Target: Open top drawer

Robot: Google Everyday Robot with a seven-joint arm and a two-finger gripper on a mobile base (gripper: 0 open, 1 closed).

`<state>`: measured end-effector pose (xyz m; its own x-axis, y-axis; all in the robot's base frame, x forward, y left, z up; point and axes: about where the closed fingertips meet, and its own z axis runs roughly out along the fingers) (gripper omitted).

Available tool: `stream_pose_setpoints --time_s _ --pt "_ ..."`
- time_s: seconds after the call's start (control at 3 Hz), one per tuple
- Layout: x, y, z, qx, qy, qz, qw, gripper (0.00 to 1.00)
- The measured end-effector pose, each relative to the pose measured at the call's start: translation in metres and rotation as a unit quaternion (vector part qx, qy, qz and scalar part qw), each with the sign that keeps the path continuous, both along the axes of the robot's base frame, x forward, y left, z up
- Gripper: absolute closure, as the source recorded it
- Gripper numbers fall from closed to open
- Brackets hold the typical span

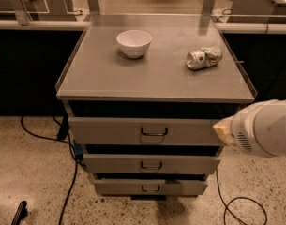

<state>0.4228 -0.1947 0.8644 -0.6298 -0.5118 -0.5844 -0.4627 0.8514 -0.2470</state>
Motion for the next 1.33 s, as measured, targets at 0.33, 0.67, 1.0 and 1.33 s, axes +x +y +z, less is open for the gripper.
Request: stream_pose_setpoints --time_s 0.33,0.67,1.0,1.33 --pt "0.021 0.023 -0.038 0.055 0.024 0.018 0.998 1.0" --pt "0.021 0.023 -0.038 0.055 0.024 0.018 0.998 1.0" --pt "0.02 0.025 -0.045 0.067 0.01 0.009 0.9977 1.0" --pt "0.005 0.028 -0.105 0.087 0.019 -0.023 0.9958 1.0"
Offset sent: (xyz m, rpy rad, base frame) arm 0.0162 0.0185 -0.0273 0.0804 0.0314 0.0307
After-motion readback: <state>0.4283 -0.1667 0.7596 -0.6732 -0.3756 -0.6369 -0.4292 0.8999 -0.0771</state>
